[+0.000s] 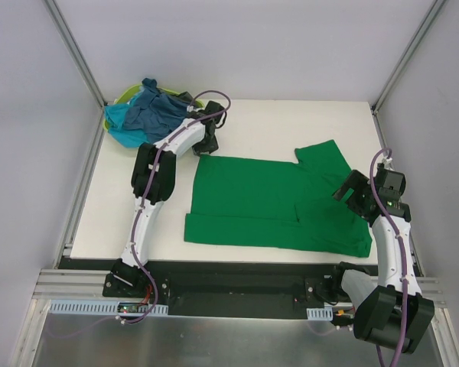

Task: Fold and stack the t-shirts
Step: Grap the side of the flattened tshirt furthest away from the robot with both arms

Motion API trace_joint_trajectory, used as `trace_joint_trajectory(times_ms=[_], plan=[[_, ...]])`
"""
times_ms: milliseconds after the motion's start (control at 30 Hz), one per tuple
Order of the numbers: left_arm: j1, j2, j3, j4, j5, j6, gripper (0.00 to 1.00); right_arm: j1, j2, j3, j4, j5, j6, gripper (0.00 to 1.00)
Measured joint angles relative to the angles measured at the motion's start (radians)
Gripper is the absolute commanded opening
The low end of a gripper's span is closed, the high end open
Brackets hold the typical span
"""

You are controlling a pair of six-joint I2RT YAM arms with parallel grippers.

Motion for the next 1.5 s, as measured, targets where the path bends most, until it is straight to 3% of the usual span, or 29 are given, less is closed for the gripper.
trace_joint_trajectory(times_ms=[267, 567, 867, 1000, 1267, 1500], plan=[[0.007, -0.06, -0.106, 0.028, 0.011, -0.027, 0.36, 0.0, 0.0, 0.0, 0.01, 0.0, 0.0, 0.96], [0.007, -0.061, -0.109, 0.035, 0.048, -0.031, 0.0, 0.0, 0.0, 0.0, 0.018, 0.0, 0.0, 0.96], [0.007, -0.063, -0.109, 0.034, 0.056, -0.02, 0.0, 0.013, 0.103, 0.035, 0.045, 0.0, 0.006, 0.96], [0.007, -0.063, -0.109, 0.033, 0.058, 0.001, 0.0, 0.075, 0.294, 0.192, 0.05, 0.021, 0.004, 0.96], [0.007, -0.083, -0.143, 0.045, 0.065, 0.008, 0.0, 0.143, 0.767, 0.671, 0.102, 0.088, -0.061, 0.98], [0.007, -0.103, -0.173, 0.052, 0.097, 0.008, 0.0, 0.15, 1.205, 1.151, 0.016, 0.14, -0.129, 0.96]])
